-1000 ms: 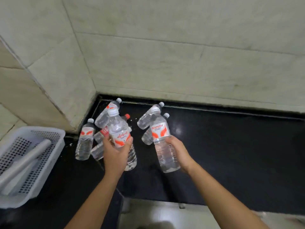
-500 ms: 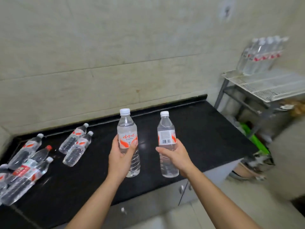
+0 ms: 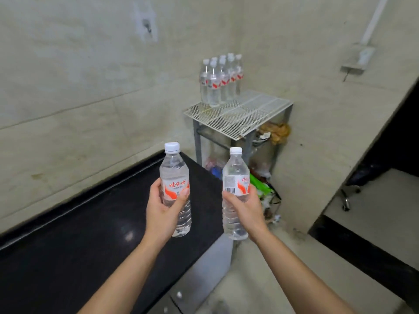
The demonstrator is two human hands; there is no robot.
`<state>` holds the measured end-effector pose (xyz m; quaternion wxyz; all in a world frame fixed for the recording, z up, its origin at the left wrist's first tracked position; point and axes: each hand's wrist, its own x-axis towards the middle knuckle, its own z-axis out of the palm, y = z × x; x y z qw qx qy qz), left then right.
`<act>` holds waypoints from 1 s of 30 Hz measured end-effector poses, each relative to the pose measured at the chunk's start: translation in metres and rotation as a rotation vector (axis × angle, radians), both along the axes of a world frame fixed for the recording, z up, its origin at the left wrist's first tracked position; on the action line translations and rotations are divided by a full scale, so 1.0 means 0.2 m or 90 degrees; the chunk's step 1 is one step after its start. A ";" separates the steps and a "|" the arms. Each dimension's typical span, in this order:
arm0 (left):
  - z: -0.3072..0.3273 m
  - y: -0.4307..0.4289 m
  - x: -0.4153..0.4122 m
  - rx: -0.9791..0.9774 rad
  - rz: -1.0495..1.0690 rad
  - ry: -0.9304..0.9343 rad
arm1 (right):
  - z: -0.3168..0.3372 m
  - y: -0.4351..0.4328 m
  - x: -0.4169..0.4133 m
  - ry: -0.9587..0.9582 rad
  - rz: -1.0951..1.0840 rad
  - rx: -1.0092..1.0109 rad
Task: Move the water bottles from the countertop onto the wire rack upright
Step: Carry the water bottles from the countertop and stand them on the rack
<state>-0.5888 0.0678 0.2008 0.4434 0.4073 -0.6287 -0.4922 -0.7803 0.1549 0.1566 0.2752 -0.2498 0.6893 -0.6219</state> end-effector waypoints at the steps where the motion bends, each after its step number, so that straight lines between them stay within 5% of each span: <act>1: 0.00 -0.05 -0.13 -0.003 -0.010 0.014 | 0.01 -0.03 -0.12 0.014 -0.013 0.002; 17: 0.46 -0.90 -1.66 -0.134 -0.087 0.022 | 0.62 -0.71 -1.60 0.194 -0.113 -0.076; 30: 0.27 -1.46 -2.42 -0.012 0.125 -0.044 | 0.45 -1.61 -2.57 0.217 0.174 -0.039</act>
